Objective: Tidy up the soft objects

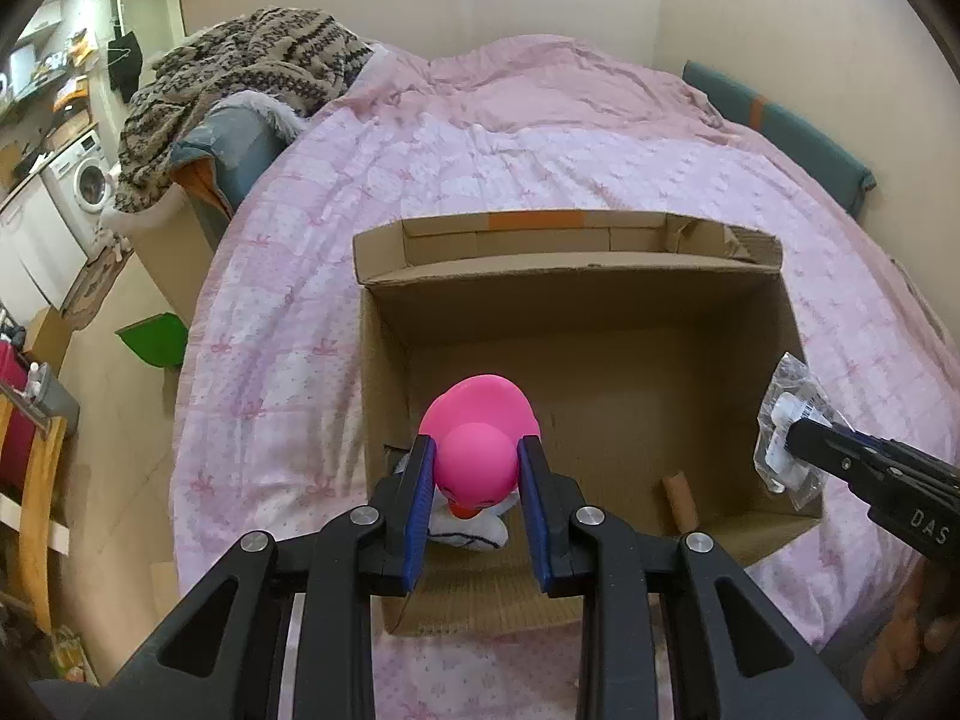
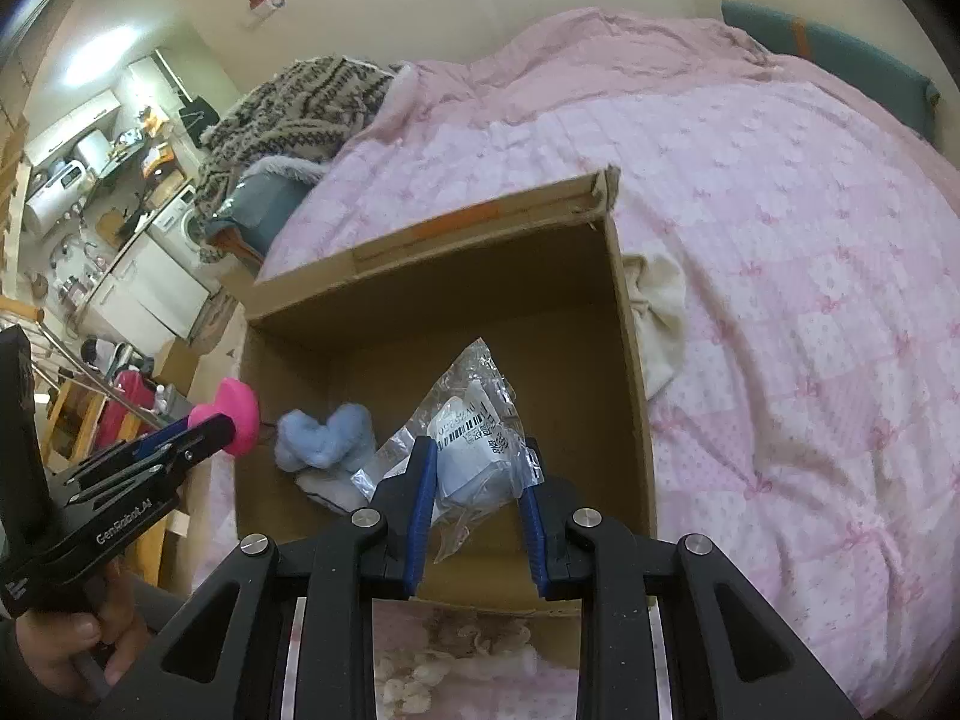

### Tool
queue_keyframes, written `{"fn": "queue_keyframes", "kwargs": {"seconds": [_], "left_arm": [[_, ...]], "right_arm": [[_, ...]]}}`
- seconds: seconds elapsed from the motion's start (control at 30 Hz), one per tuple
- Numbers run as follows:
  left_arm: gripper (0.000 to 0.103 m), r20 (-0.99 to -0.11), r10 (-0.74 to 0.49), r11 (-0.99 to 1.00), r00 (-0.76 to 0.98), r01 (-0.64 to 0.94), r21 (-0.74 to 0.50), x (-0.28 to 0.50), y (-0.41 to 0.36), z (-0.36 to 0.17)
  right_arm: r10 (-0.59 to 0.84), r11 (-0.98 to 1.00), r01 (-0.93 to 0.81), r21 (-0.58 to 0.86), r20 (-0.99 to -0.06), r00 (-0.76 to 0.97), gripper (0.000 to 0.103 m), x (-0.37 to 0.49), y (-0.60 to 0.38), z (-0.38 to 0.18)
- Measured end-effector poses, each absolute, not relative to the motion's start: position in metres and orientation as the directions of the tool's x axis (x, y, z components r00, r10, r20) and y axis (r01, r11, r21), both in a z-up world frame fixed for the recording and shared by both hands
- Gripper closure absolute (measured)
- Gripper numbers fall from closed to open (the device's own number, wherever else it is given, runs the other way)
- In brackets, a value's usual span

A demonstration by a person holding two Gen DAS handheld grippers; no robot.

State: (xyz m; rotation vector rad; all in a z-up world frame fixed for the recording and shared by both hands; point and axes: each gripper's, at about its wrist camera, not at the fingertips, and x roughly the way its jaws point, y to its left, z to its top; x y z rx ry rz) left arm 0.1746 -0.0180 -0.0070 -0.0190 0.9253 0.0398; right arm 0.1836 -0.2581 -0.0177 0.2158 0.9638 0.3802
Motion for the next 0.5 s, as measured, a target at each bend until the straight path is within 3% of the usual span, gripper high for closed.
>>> {"fn": "queue_keyframes", "kwargs": {"seconds": [0.5], "left_arm": [[0.078, -0.813, 0.0, 0.998, 0.582, -0.053, -0.038, 0.19, -0.012, -0.047]], "right_arm": [[0.371, 0.929, -0.179, 0.325, -0.828, 0.42, 0.075, 0.195, -0.251, -0.059]]}}
